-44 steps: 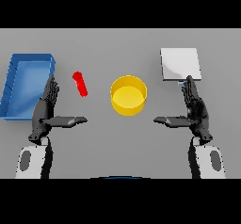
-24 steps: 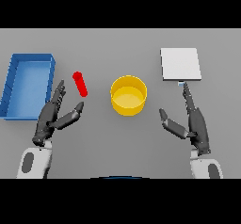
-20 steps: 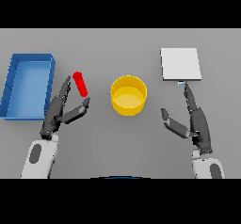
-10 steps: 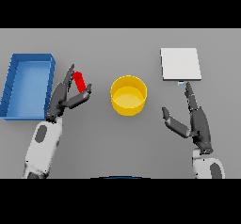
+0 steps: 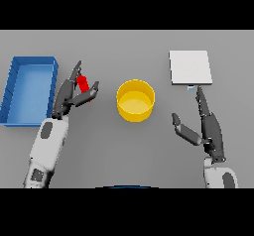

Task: Pick up the red beaker and tilt it to pour out 1 green nut into yellow bowl. Pick up the yellow bowl and place it on the metallic measuring scale.

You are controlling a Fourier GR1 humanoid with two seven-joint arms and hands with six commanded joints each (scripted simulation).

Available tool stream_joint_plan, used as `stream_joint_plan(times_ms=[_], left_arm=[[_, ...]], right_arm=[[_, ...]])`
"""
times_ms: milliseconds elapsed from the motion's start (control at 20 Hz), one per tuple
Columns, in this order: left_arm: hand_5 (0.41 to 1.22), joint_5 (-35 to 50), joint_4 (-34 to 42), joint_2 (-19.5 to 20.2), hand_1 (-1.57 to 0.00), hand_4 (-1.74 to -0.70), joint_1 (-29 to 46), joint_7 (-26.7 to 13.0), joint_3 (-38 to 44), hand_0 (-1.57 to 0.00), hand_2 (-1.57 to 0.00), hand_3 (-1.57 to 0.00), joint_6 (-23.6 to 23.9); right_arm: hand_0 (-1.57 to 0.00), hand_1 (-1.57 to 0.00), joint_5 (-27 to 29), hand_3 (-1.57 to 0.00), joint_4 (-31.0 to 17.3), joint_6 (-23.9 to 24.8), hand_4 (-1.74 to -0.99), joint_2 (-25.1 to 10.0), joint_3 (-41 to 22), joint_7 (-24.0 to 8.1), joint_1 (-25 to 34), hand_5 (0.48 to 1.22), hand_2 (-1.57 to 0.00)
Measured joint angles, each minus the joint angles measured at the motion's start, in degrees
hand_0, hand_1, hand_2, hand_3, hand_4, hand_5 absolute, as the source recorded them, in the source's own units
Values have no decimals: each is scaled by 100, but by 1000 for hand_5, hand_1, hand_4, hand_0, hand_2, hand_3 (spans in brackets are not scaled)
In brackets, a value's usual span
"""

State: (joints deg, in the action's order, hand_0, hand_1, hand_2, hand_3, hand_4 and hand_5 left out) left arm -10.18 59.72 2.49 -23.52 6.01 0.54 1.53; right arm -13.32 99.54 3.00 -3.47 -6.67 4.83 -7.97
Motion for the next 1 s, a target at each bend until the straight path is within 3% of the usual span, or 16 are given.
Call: stream_joint_plan(times_ms=[150, 200, 300, 400, 550, 600, 750, 850, 1000], left_arm=[[704, 53, -291, -112, 1, -1348, -213, 100, 65, 1, 0, 1, 20], [724, 89, -443, -126, -26, -1378, -325, 113, 138, 1, -67, -31, 49], [783, 192, -517, -218, -328, -1449, -336, 269, 245, -285, -364, -292, 130], [941, 247, -508, -266, -699, -1500, -378, 192, 316, -662, -733, -724, 225], [1078, 47, -697, -245, -1125, -1603, -457, 270, 237, -1106, -1142, -974, 338], [1106, 14, -753, -220, -1214, -1571, -509, 311, 190, -1199, -1228, -1093, 311], [1162, -64, -677, -252, -1388, -1505, -486, 115, 110, -1380, -1395, -1326, 270], [1151, -56, -603, -304, -1454, -1590, -456, 44, 121, -1449, -1458, -1414, 352], [1128, 187, -454, -326, -1511, -1664, -482, 305, 210, -1509, -1513, -1491, 445]], right_arm=[[1, 1, -23, 1, -11, 19, -1261, 27, -15, -55, 22, 641, 1], [1, 1, -37, 1, -52, 27, -1259, -15, 19, -110, 67, 642, 1], [1, 1, -59, 1, -12, 31, -1258, 10, -20, 0, -3, 644, 1], [1, 1, -79, 1, -50, 52, -1255, 8, -8, -84, 26, 644, 1], [1, 1, -56, 1, -79, 25, -1252, -23, 8, 88, -51, 644, 1], [1, 1, -85, 1, -64, 49, -1250, -6, -8, 107, -79, 643, 1], [1, 1, -41, 1, -77, 53, -1257, 25, 8, 85, -27, 645, 1], [1, 1, -71, 1, -78, 62, -1257, 62, -27, 18, -30, 643, 1], [1, 1, -30, 1, -1, 35, -1258, 14, -1, 119, -135, 646, 1]])
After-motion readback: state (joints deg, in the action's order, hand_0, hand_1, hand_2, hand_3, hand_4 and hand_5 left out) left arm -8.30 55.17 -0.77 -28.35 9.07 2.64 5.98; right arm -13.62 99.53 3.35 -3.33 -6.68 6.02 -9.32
